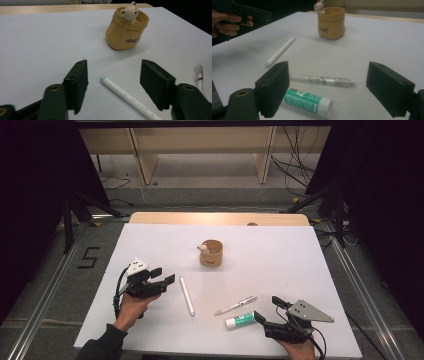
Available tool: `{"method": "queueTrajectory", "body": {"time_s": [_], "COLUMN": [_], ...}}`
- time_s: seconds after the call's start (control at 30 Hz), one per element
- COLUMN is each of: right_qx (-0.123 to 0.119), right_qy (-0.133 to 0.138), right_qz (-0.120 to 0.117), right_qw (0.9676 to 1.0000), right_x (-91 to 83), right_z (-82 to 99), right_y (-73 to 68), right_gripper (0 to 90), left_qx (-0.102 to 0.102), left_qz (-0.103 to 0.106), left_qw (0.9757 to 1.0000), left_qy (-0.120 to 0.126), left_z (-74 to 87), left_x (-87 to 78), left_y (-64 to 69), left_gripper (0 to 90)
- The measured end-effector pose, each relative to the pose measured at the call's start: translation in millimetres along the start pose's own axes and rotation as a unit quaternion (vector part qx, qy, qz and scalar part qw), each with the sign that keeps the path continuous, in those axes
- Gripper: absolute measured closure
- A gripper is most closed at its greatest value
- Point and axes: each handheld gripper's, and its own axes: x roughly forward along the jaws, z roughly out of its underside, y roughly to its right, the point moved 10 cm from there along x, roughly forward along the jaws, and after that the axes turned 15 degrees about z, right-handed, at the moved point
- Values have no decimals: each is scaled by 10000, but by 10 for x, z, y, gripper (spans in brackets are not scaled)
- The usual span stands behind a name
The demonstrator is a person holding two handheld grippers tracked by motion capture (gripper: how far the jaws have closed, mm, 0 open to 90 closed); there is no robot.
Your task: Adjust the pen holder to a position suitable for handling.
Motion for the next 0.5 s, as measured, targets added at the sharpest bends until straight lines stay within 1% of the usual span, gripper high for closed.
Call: {"method": "queueTrajectory", "body": {"time_s": [0.1, 0.13, 0.17, 0.2, 0.23, 0.27, 0.3, 0.33, 0.4, 0.43, 0.47, 0.5], "right_qx": [5, 10, 10, 6, 4, 4, 0, 0, 4, 5, 1, 0], "right_qy": [-3, -6, -6, -3, -1, -1, -1, -1, -2, -2, -3, -5], "right_qz": [-1, 1, 1, -3, -5, -5, -5, -7, -11, -13, -14, -16], "right_qw": [10000, 10000, 10000, 10000, 10000, 10000, 10000, 10000, 10000, 10000, 10000, 10000], "right_x": [-1, -2, -2, -2, -2, -2, -2, -2, 0, 0, 0, 0], "right_z": [1, 1, 1, 1, 1, 1, 1, 1, 1, 1, 2, 3], "right_y": [2, 4, 4, 2, 2, 2, 0, -1, -3, -5, -6, -7], "right_gripper": [198, 198, 198, 198, 198, 198, 198, 198, 199, 199, 199, 199], "left_qx": [-64, -75, -57, -62, -54, -68, -71, -77, -69, -98, -98, -90], "left_qz": [-40, -55, -53, -63, -74, -83, -101, -106, -153, -203, -203, -243], "left_qw": [10000, 9999, 9999, 9999, 9998, 9997, 9997, 9996, 9995, 9994, 9994, 9992], "left_qy": [-62, -78, -110, -137, -172, -196, -208, -235, -270, -258, -258, -313], "left_z": [-1, 3, 9, 17, 26, 32, 32, 31, 17, -13, -13, -40], "left_x": [73, 97, 123, 152, 178, 206, 234, 262, 318, 382, 382, 444], "left_y": [-79, -99, -117, -132, -147, -157, -169, -177, -197, -218, -218, -248], "left_gripper": [513, 571, 571, 625, 651, 651, 702, 721, 767, 793, 820, 845]}}
